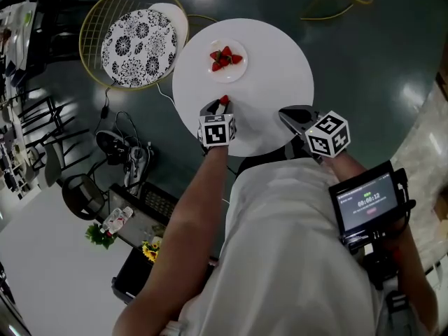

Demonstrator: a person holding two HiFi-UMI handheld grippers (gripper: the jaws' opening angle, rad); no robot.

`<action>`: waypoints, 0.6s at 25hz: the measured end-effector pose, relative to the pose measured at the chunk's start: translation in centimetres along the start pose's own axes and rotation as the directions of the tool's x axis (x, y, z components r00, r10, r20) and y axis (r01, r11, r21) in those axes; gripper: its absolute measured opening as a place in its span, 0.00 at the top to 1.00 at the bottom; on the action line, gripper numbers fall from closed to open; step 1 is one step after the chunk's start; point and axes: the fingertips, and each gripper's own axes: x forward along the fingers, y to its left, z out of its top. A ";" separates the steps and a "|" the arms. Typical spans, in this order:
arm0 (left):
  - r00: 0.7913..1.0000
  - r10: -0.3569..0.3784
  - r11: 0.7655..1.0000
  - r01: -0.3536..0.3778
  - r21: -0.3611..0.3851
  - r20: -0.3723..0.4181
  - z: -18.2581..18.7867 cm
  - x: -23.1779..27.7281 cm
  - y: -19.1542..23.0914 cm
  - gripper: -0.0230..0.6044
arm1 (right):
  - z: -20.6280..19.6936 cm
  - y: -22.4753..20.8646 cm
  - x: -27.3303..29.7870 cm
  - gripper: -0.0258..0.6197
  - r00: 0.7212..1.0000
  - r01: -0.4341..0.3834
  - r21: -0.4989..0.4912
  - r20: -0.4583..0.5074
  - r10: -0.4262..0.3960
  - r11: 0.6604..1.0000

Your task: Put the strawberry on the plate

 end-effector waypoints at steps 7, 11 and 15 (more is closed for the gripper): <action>0.997 -0.026 1.000 0.026 -0.005 0.072 2.3 -1.1 -0.4 0.75 | 1.2 0.4 0.8 0.95 1.000 -0.008 -0.006 0.017 0.008 1.000; 0.993 -0.034 0.999 0.036 -0.016 0.110 4.1 -1.4 -0.6 0.75 | 1.7 0.4 0.9 0.95 1.000 -0.012 -0.006 0.022 0.012 1.000; 0.988 -0.058 0.998 0.055 0.020 0.145 6.5 -1.5 -1.3 0.75 | 1.6 0.3 0.8 0.95 1.000 -0.009 0.005 0.024 0.009 1.000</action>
